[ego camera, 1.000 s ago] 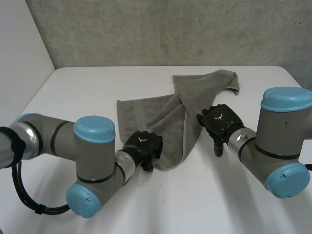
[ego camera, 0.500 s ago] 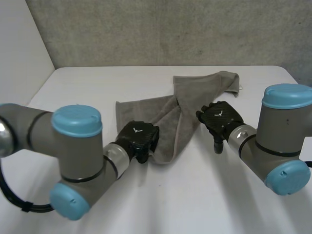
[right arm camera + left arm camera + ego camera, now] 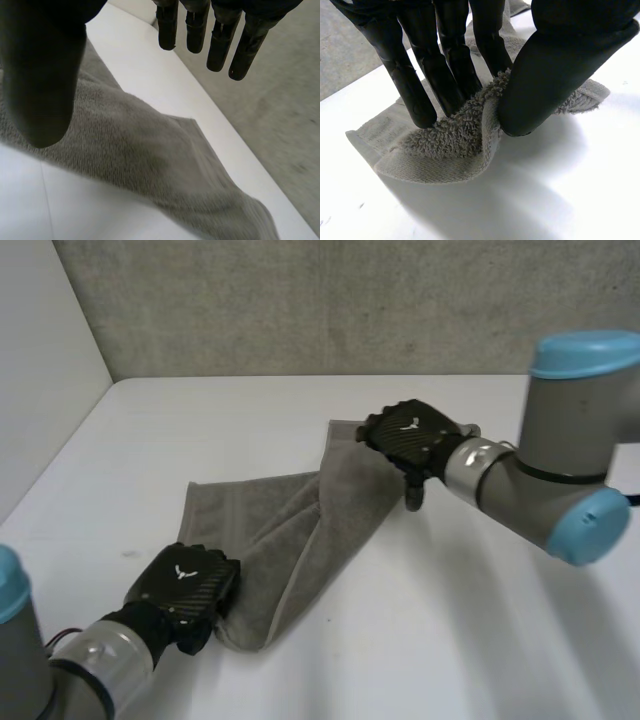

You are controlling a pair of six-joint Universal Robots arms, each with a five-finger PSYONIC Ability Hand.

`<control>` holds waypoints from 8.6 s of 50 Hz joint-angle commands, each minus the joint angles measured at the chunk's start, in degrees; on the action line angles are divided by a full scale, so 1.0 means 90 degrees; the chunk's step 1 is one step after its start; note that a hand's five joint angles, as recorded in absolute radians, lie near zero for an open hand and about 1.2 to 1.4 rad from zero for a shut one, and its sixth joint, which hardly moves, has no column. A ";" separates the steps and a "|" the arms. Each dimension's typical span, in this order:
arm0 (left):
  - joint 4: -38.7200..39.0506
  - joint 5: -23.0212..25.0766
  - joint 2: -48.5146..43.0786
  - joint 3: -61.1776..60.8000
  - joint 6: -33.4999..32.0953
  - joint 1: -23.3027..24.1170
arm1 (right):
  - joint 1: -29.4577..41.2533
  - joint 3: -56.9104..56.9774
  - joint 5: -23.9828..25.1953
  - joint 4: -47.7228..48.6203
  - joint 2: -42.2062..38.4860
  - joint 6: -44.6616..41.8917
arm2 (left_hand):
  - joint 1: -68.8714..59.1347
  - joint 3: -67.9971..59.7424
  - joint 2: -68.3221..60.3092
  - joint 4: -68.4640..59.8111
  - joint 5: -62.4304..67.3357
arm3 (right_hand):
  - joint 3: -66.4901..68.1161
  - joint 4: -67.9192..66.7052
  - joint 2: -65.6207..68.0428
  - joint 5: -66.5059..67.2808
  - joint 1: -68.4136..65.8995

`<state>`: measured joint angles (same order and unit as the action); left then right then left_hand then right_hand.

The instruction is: Fold the towel.

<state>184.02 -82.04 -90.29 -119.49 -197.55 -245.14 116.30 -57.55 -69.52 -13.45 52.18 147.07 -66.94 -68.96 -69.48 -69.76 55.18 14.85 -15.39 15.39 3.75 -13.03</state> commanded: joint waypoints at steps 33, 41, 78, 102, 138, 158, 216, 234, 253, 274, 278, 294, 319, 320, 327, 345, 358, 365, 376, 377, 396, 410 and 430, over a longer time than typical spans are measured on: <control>0.0334 0.0717 0.0180 0.0121 -0.0521 -0.1248 | 0.0398 0.3328 0.0137 -0.1953 -0.2097 -0.0589 | -0.1451 -0.1226 -0.1169 -0.1138 0.1647 | 0.7239 -0.7179 0.7179 0.7361 -0.7441; 0.0480 0.0707 -0.0337 0.0678 -0.0424 -0.1268 | -0.0032 0.0515 0.0127 -0.1963 -0.0222 -0.0833 | -0.1451 -0.1226 -0.1169 -0.1138 0.1647 | 0.7239 -0.7179 0.7179 0.7361 -0.7441; 0.0500 0.0727 -0.0563 0.0709 -0.0335 -0.1355 | 0.0065 -0.1909 0.0518 -0.1435 0.1333 -0.1096 | -0.1451 -0.1226 -0.1169 -0.1138 0.1647 | -0.0538 0.0599 -0.0599 -0.0417 0.0337; 0.0500 0.0737 -0.0231 0.0367 -0.0345 -0.1424 | 0.1032 0.0329 -0.0399 -0.1455 -0.1315 -0.1838 | -0.1451 -0.1226 -0.1169 -0.1138 0.1647 | 0.1170 -0.1109 0.1109 0.1292 -0.1371; 0.0500 0.0854 -0.0241 0.0347 -0.0335 -0.1561 | 0.0984 -0.0070 -0.0576 -0.0889 -0.0925 -0.1341 | -0.1451 -0.1226 -0.1169 -0.1138 0.1647 | 0.5461 -0.5401 0.5401 0.5583 -0.5663; 0.0461 0.0834 0.0111 0.0523 -0.0335 -0.1766 | 0.0095 -0.0579 -0.0469 -0.0820 0.1077 -0.0296 | -0.1451 -0.1226 -0.1169 -0.1138 0.1647 | 0.7239 -0.7179 0.7179 0.7361 -0.7441; -0.2020 0.0328 -0.2348 0.6202 0.1159 -0.1376 | -0.1938 0.2540 -0.0291 -0.2637 0.0729 -0.0014 | -0.1451 -0.1226 -0.1169 -0.1138 0.1647 | 0.7239 -0.7179 0.7179 0.7361 -0.7441; -0.0789 -0.0152 -0.2897 0.9000 0.2848 -0.1551 | -0.1643 0.5007 -0.0976 -0.0966 0.0228 0.1872 | -0.1451 -0.1226 -0.1169 -0.1138 0.1647 | 0.7239 -0.7179 0.7179 0.7361 -0.7441; 0.0089 -0.0123 -0.3102 0.4911 0.2342 -0.1795 | -0.1653 0.0226 -0.0127 -0.0470 0.0228 0.0429 | -0.1451 -0.1226 -0.1169 -0.1138 0.1647 | 0.7239 -0.7179 0.7179 0.7361 -0.7441; 0.0081 0.0374 -0.1093 0.2224 0.1305 -0.2497 | -0.2491 -0.2481 -0.0020 -0.0175 0.2383 0.0027 | -0.1451 -0.1226 -0.1169 -0.1138 0.1647 | 0.7239 -0.7179 0.7179 0.7361 -0.7441; -0.0027 0.0649 -0.0446 0.1802 0.1305 -0.2664 | -0.2796 -0.2903 0.0127 -0.0263 0.3040 -0.0159 | -0.1451 -0.1226 -0.1169 -0.1138 0.1647 | 0.7239 -0.7179 0.7179 0.7361 -0.7441; -0.0662 0.1870 0.1859 0.0630 0.1305 -0.3533 | -0.3880 -0.3606 0.1524 -0.1064 0.4935 -0.0325 | -0.1451 -0.1226 -0.1169 -0.1138 0.1647 | 0.7239 -0.7179 0.7179 0.7361 -0.7441; 0.0373 0.0512 -0.2741 0.3677 0.1315 -0.2391 | -0.2864 -0.0989 0.0391 -0.0947 0.0911 0.0232 | -0.1451 -0.1226 -0.1169 -0.1138 0.1647 | 0.7239 -0.7179 0.7179 0.7361 -0.7441; 0.0383 0.0348 -0.3040 0.3987 0.1315 -0.2352 | -0.2748 -0.0757 0.0294 -0.0899 0.0640 0.0338 | -0.1451 -0.1226 -0.1169 -0.1138 0.1647 | 0.7239 -0.7179 0.7179 0.7361 -0.7441; 0.0334 0.0180 -0.4059 0.5191 0.1334 -0.2127 | -0.2454 0.0017 -0.0068 -0.0478 -0.0163 0.0749 | -0.1451 -0.1226 -0.1169 -0.1138 0.1647 | 0.7239 -0.7179 0.7179 0.7361 -0.7441; -0.0144 -0.0035 -0.5260 0.6656 0.1325 -0.1697 | -0.2161 0.1325 -0.0840 -0.0205 -0.1384 0.0662 | -0.1451 -0.1226 -0.1169 -0.1138 0.1647 | 0.7239 -0.7179 0.7179 0.7361 -0.7441; -0.0144 -0.0054 -0.5358 0.6753 0.1325 -0.1697 | -0.2161 0.1423 -0.1269 -0.0419 -0.1569 0.0105 | -0.1451 -0.1226 -0.1169 -0.1138 0.1647 | 0.7239 -0.7179 0.7179 0.7361 -0.7441; -0.0144 -0.0054 -0.5417 0.6753 0.1325 -0.1697 | -0.2161 0.1433 -0.1269 -0.0420 -0.1579 0.0046 | -0.1451 -0.1226 -0.1169 -0.1138 0.1647 | 0.7239 -0.7179 0.7179 0.7361 -0.7441; -0.0320 -0.0025 -0.5338 0.6744 0.1334 -0.1697 | -0.2151 0.1638 -0.1308 -0.0371 -0.1501 0.0144 | 0.5948 0.6173 0.6230 0.6261 -0.5752 | -0.0538 0.0599 -0.0599 -0.0417 0.0337; -0.0359 -0.0035 -0.5290 0.6734 0.1344 -0.1688 | -0.2151 0.1667 -0.1318 -0.0380 -0.1433 0.0163 | 0.6003 0.6228 0.6285 0.6316 -0.5807 | -0.0538 0.0599 -0.0599 -0.0417 0.0337; -0.0252 0.0043 -0.3424 0.4781 0.1373 -0.1697 | -0.2239 -0.1331 -0.0810 0.0137 0.1155 0.0593 | 0.6004 0.6229 0.6286 0.6317 -0.5808 | -0.0538 0.0599 -0.0599 -0.0417 0.0337; 0.0461 0.0082 -0.2604 0.3335 0.1354 -0.1668 | -0.2249 -0.4016 -0.0605 0.1787 0.1575 0.0427 | 0.6023 0.6247 0.6304 0.6335 -0.5826 | -0.0249 0.0309 -0.0309 -0.0127 0.0047; 0.0520 0.0092 -0.2594 0.3169 0.1354 -0.1658 | -0.3772 -0.4348 -0.1152 0.2793 0.1683 -0.1009 | 0.6023 0.6247 0.6304 0.6335 -0.5826 | 0.7239 -0.7179 0.7179 0.7361 -0.7441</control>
<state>188.73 -81.23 -113.79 -91.03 -185.36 -260.06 87.65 -95.71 -80.03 9.32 63.59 140.63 -12.16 -12.12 -11.83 -11.96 2.39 76.01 -76.81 74.84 66.29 -75.15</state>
